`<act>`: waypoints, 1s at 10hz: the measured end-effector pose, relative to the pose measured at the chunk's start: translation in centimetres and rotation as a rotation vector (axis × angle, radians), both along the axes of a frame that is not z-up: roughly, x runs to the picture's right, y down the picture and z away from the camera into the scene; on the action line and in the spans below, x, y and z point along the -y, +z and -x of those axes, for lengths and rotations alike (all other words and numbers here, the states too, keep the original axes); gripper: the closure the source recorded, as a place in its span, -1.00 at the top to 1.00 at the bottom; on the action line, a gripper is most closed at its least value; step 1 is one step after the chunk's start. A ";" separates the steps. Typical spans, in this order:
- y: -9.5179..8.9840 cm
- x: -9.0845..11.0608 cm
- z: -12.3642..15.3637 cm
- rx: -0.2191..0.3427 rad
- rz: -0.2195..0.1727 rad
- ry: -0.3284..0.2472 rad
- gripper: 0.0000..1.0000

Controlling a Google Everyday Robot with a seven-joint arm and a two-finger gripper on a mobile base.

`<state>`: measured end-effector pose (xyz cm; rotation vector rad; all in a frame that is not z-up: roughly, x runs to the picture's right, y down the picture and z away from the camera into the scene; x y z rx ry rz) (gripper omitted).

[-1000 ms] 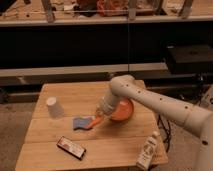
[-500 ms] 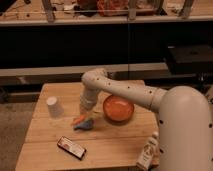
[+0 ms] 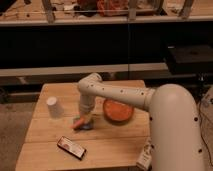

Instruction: Place the pepper on the white sponge

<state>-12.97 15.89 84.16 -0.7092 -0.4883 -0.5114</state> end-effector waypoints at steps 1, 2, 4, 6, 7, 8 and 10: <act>0.5 -0.4 0.1 -0.005 -0.001 -0.010 -0.15; 0.6 -0.6 0.2 -0.005 -0.004 -0.016 0.03; 0.6 -0.8 0.1 0.008 -0.030 -0.031 0.43; -0.4 -0.3 0.0 0.012 -0.056 -0.047 0.60; -0.7 -0.1 0.0 0.013 -0.063 -0.052 0.60; -1.0 0.0 0.0 0.014 -0.067 -0.058 0.60; -1.6 0.4 -0.2 0.011 -0.069 -0.071 0.60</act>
